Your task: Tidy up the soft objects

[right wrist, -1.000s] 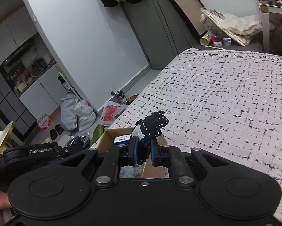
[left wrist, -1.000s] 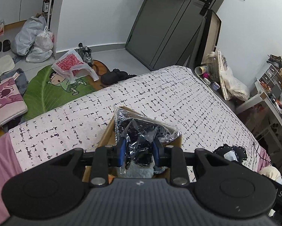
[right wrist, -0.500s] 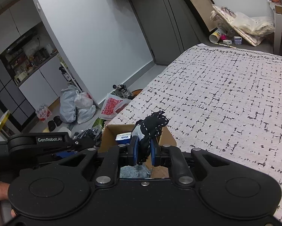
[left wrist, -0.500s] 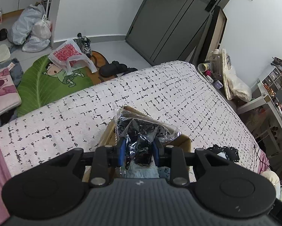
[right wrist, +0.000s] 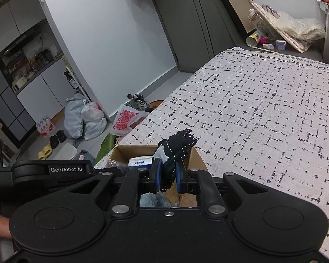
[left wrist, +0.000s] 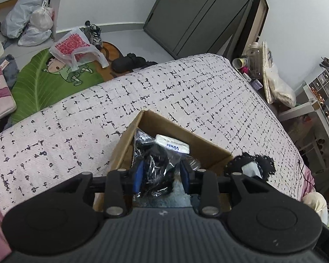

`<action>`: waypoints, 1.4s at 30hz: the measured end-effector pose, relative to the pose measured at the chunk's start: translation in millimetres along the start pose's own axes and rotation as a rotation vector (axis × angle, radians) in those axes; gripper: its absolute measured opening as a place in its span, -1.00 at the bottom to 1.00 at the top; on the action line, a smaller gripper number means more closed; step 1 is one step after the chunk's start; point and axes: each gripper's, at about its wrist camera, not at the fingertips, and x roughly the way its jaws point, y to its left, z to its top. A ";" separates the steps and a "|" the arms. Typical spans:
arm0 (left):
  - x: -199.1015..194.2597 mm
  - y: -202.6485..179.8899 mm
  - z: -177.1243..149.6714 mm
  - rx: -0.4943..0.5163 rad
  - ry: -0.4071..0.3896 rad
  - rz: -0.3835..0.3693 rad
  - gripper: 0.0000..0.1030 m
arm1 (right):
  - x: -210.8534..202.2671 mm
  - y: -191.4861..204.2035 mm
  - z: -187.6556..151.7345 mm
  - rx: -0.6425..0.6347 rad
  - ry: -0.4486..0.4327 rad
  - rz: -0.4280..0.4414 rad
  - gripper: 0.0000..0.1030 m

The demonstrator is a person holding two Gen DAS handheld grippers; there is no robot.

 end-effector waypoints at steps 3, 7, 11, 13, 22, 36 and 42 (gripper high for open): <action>-0.3 1.9 2.0 -0.002 -0.005 0.011 -0.26 | 4.5 2.9 -0.4 -0.008 0.002 0.006 -0.72; -2.0 5.0 4.2 -0.016 -0.005 0.005 -0.25 | 9.8 6.5 -1.8 -0.024 0.025 0.023 -0.45; -7.4 3.5 3.0 -0.010 -0.012 0.003 -0.25 | 8.2 6.6 -4.4 -0.020 0.038 0.013 -0.42; -11.1 1.4 2.1 -0.003 -0.016 0.005 -0.25 | 4.5 5.0 -4.3 -0.017 0.034 0.011 -0.42; -29.8 -9.9 -4.1 0.041 -0.047 0.067 0.30 | -22.6 -17.7 5.9 0.079 0.000 -0.018 -0.41; -53.3 -33.0 -25.3 0.074 -0.051 0.073 0.55 | -64.1 -28.0 -4.9 0.066 -0.001 -0.047 0.40; -67.8 -51.2 -33.9 0.112 -0.045 0.072 0.71 | -89.8 -38.0 -4.7 0.075 -0.020 -0.052 0.67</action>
